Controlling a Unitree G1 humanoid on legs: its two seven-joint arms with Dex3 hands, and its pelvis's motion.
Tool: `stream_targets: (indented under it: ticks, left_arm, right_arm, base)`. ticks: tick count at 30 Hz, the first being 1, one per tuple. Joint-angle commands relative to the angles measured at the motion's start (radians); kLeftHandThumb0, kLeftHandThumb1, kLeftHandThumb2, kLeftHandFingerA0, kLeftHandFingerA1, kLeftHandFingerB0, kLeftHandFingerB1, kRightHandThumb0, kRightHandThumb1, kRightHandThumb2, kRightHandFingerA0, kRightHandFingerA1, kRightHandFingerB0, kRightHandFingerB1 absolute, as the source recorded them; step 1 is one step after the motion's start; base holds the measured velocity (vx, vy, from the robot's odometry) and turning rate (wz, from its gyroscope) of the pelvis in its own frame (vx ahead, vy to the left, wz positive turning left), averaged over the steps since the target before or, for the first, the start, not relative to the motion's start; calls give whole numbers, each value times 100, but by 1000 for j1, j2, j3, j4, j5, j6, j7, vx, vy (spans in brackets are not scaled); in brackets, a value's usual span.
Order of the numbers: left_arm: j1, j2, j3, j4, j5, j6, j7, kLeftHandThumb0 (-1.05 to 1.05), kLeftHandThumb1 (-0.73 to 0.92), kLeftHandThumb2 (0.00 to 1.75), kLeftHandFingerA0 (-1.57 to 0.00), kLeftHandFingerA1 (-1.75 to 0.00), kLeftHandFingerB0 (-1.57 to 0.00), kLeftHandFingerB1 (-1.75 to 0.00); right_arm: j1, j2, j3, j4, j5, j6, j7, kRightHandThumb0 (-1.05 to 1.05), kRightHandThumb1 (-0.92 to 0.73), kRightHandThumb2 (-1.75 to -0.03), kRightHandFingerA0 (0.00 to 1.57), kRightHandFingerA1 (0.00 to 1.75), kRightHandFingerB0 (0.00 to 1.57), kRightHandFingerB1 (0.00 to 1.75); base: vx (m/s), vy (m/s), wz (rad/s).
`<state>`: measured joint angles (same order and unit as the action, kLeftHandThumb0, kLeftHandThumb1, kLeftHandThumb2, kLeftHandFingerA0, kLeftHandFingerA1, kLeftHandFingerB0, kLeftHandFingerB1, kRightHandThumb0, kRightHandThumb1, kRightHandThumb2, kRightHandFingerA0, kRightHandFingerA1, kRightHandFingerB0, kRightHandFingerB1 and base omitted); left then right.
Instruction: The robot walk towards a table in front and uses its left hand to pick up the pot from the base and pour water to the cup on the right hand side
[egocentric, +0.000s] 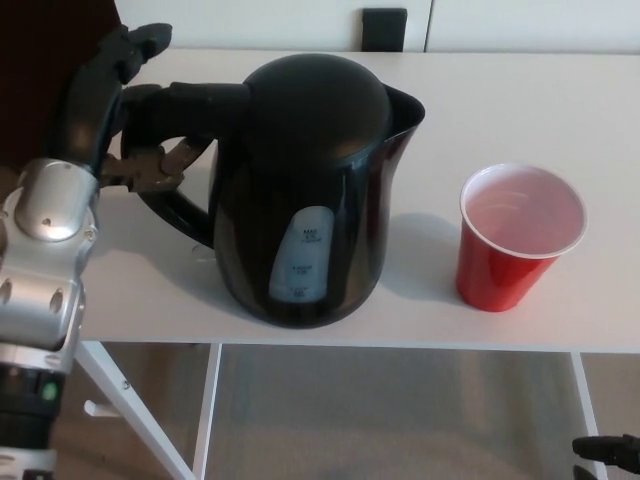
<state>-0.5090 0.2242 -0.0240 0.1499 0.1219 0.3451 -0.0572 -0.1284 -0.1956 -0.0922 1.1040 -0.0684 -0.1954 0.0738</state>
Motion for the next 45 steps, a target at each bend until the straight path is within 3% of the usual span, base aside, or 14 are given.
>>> stream_targets:
  ticks: [1,12,13,14,15,16,19,20,23,24,25,38,39,45]
  left_arm:
    - [-27,-7,7,34,14,37,23,-50,41,66,-28,-43,-17,-36]
    - [-30,1,7,64,7,31,11,-56,41,68,-30,-44,-18,-37]
    - [-37,20,-9,72,0,40,-38,-43,46,65,-37,-45,-19,-35]
    - [-48,37,-20,86,-12,47,-88,-23,44,88,-35,-58,-5,-44]
    - [-61,55,-32,101,-26,54,-141,-23,44,88,-35,-58,-5,-44]
    - [-86,89,-67,138,-24,57,-221,-23,79,64,-89,-51,-19,-28]
    - [-136,156,-152,226,-2,25,-368,-21,84,65,-104,-55,-26,-30]
    - [-139,150,-146,255,-24,-6,-393,-10,84,67,-123,-92,-45,-37]
    - [-135,129,-132,303,-60,-77,-403,1,85,65,-119,-97,-58,-40]
    - [-119,106,-125,297,-57,-123,-354,5,82,70,-111,-122,-90,-66]
    - [-108,90,-126,289,-49,-146,-316,4,78,77,-112,-104,-85,-101]
    - [-68,29,-106,240,-85,-152,-293,5,82,77,-95,-135,-82,-113]
    - [-65,20,-96,236,-97,-140,-291,5,82,79,-85,-142,-81,-114]
    - [-57,-64,63,162,-274,26,-306,6,79,88,-92,-144,-74,-118]
  right_arm:
    - [-17,-6,-6,-10,14,20,-4,-42,-56,-74,62,84,49,70]
    - [-32,-11,-7,-5,13,24,-4,-40,-55,-75,66,90,50,74]
    - [-34,-12,-6,-2,12,25,-4,-41,-55,-75,66,92,48,72]
    - [-36,-12,-7,-1,13,25,-3,-42,-54,-75,65,92,49,73]
    - [-38,-11,-9,-1,15,25,-1,-42,-54,-75,65,92,49,73]
    - [-37,-12,-11,-1,19,22,5,-44,-54,-76,62,91,49,74]
    - [-32,-12,-15,-3,24,17,14,-43,-54,-77,60,89,48,73]
    - [-33,-12,-13,-4,22,16,13,-43,-53,-77,61,89,47,71]
    - [-35,-11,-11,-4,19,15,12,-42,-53,-77,61,89,46,69]
    - [-43,-8,-15,-1,22,19,8,-43,-52,-76,62,91,47,71]
    - [-47,-8,-17,0,25,23,5,-42,-54,-75,62,90,47,70]
    - [-60,-11,-21,-3,25,25,12,-43,-57,-76,60,84,47,69]
    - [-61,-12,-21,-2,26,27,12,-43,-56,-76,60,85,47,69]
    - [-62,-12,-18,-7,22,36,8,-41,-57,-76,60,85,46,69]
  base:
    - [0,0,0]
    - [0,0,0]
    - [0,0,0]
    - [0,0,0]
    - [0,0,0]
    - [0,0,0]
    - [0,0,0]
    - [0,0,0]
    - [0,0,0]
    - [0,0,0]
    - [0,0,0]
    - [0,0,0]
    - [0,0,0]
    - [0,0,0]
